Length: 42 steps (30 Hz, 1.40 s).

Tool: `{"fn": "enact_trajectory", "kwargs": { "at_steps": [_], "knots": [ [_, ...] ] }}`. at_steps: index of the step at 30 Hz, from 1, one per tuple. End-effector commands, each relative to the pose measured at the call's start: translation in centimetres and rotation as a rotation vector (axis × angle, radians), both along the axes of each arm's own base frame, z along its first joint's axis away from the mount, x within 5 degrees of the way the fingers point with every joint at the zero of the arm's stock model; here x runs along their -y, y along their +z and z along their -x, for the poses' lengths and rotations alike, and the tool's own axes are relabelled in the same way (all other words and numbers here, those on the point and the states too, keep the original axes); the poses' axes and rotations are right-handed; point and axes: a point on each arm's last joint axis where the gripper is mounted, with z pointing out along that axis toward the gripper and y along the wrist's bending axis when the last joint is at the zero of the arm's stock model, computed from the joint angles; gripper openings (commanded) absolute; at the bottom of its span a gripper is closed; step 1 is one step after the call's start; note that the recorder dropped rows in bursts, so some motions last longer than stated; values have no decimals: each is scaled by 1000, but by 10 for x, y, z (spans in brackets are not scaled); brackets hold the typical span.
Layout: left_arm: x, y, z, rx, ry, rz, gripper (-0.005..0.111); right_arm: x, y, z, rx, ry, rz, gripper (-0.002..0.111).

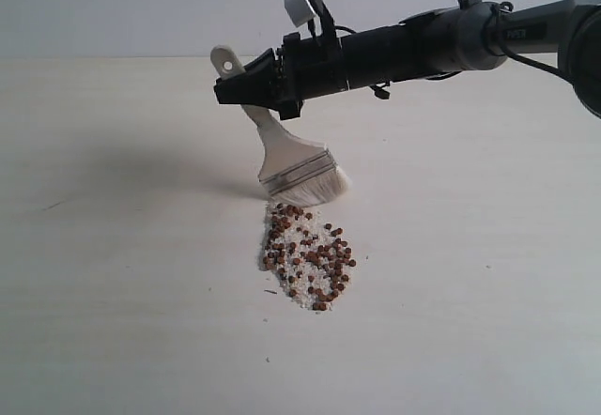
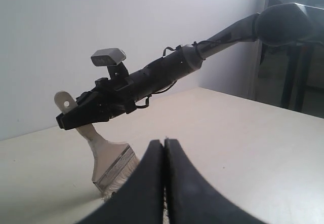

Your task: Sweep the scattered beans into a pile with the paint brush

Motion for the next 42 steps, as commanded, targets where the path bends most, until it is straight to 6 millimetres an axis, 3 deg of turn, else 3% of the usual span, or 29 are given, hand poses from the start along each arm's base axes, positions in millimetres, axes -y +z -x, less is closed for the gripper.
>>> {"fn": "enact_trajectory", "kwargs": {
  "at_steps": [1,12,20,25,33,37,42],
  "knots": [
    [0,-1,0,0,-1,1,0,-2,8,3,21,19,22,0],
    [0,-1,0,0,-1,1,0,3,57,7,157,24,0,0],
    [0,-1,0,0,-1,1,0,11,99,14,184,-31,154,0],
    [0,-1,0,0,-1,1,0,21,131,19,149,-159,269,0],
    [0,-1,0,0,-1,1,0,32,167,44,118,-262,412,0],
    [0,-1,0,0,-1,1,0,39,174,63,135,-416,480,0],
    [0,-1,0,0,-1,1,0,58,173,88,59,-675,433,0]
  ]
}}
